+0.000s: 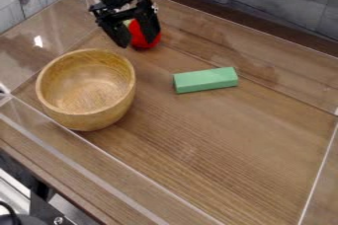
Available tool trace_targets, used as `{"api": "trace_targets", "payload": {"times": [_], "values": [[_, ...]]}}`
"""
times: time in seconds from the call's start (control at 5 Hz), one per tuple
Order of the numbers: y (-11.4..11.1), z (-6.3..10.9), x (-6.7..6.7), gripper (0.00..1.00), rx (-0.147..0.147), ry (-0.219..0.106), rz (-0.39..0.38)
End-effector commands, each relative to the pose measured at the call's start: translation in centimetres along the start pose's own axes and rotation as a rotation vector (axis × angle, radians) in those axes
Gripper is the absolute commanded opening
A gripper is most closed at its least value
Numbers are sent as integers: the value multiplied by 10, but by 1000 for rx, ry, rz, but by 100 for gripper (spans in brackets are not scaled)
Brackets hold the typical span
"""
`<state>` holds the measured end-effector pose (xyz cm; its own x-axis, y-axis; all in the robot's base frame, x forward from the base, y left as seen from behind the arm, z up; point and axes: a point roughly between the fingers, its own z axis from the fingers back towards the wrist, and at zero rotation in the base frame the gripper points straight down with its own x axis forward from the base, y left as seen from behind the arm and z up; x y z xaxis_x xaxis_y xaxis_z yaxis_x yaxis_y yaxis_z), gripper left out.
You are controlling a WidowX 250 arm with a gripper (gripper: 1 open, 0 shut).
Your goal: Move the red fruit to the right
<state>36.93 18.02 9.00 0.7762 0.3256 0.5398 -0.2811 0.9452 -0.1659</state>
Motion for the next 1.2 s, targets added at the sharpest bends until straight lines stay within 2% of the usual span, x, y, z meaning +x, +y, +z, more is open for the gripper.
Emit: {"api": "trace_targets", "payload": {"times": [0.0,0.2,0.6,0.8,1.0], "values": [[17,13,18,100,22,-88,-24],[20,5,13,0,52,-89,0],[-15,6,2,0,58,-85,-13],[-7,7,1,0,44,-82,-42],[-12,6,-3,0,18,-79,-89]]}}
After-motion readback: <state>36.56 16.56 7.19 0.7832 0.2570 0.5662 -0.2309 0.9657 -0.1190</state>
